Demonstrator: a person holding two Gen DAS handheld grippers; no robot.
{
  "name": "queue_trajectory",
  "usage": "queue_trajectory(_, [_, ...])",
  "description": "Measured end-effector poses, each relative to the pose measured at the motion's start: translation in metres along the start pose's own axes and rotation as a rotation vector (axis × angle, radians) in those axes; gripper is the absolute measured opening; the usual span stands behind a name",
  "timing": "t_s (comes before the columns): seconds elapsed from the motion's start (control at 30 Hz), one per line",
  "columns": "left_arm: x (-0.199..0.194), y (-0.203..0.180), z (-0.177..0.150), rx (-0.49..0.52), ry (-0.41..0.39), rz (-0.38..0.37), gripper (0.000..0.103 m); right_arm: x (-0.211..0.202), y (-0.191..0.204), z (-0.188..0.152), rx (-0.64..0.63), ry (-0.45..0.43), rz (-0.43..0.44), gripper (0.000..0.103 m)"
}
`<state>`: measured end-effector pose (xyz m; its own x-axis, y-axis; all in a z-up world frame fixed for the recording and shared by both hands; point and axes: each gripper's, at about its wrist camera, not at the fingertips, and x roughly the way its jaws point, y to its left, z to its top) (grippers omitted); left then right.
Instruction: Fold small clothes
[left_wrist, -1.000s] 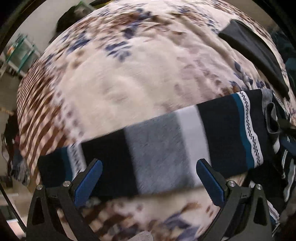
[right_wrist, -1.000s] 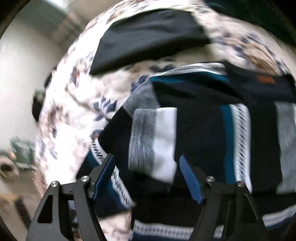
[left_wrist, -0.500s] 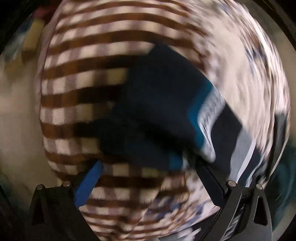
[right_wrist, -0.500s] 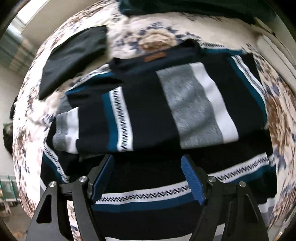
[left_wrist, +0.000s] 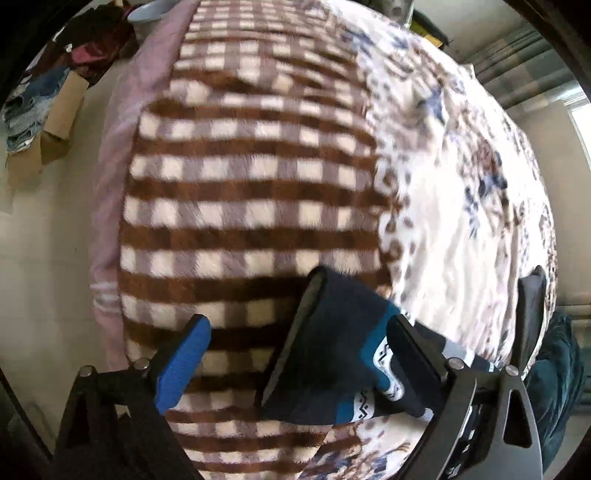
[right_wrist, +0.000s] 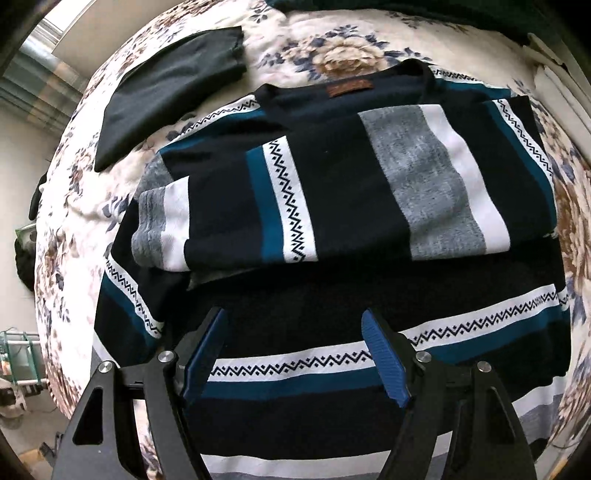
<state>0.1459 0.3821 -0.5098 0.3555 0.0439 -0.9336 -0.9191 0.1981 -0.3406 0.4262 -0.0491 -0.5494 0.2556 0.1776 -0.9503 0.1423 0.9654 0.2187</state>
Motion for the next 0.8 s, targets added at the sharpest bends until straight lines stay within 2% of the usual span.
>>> queue_trajectory(0.07, [-0.006,-0.003,0.007,0.065,-0.039,0.008,0.097,0.002,0.001,0.0,-0.005,0.003,-0.002,0.077])
queue_trajectory(0.1, [-0.011,-0.005,-0.001,0.085,-0.042,0.011,0.097,0.004,0.002,0.0,-0.01,0.006,-0.003,0.077])
queue_trajectory(0.13, [-0.004,-0.01,0.001,0.113,-0.024,0.001,0.097,0.006,0.002,0.0,-0.014,0.01,-0.009,0.077])
queue_trajectory(0.2, [0.015,-0.019,0.005,0.155,0.052,0.002,0.084,0.01,0.002,-0.002,-0.019,0.018,-0.017,0.077])
queue_trajectory(0.27, [0.029,-0.027,0.006,0.184,0.114,-0.02,0.005,0.013,0.002,-0.004,-0.027,0.025,-0.021,0.077])
queue_trajectory(0.3, [0.031,-0.032,0.005,0.198,0.127,-0.018,0.005,0.013,0.002,-0.005,-0.033,0.027,-0.024,0.077])
queue_trajectory(0.43, [-0.01,-0.065,0.015,0.313,-0.007,-0.088,0.004,0.011,0.0,-0.007,-0.039,0.022,-0.026,0.077])
queue_trajectory(0.5, [-0.024,-0.077,0.031,0.323,-0.047,-0.125,0.003,0.01,-0.002,-0.008,-0.034,0.022,-0.022,0.077])
queue_trajectory(0.6, [-0.019,-0.079,0.061,0.315,-0.075,-0.087,0.003,0.01,-0.006,-0.009,-0.021,0.031,-0.014,0.077])
queue_trajectory(0.73, [0.013,-0.059,0.086,0.245,0.034,-0.062,0.009,0.005,-0.007,-0.01,-0.018,0.025,-0.006,0.077])
queue_trajectory(0.8, [0.021,-0.036,0.085,0.165,0.095,-0.098,0.023,0.003,-0.009,-0.011,-0.017,0.023,-0.003,0.077])
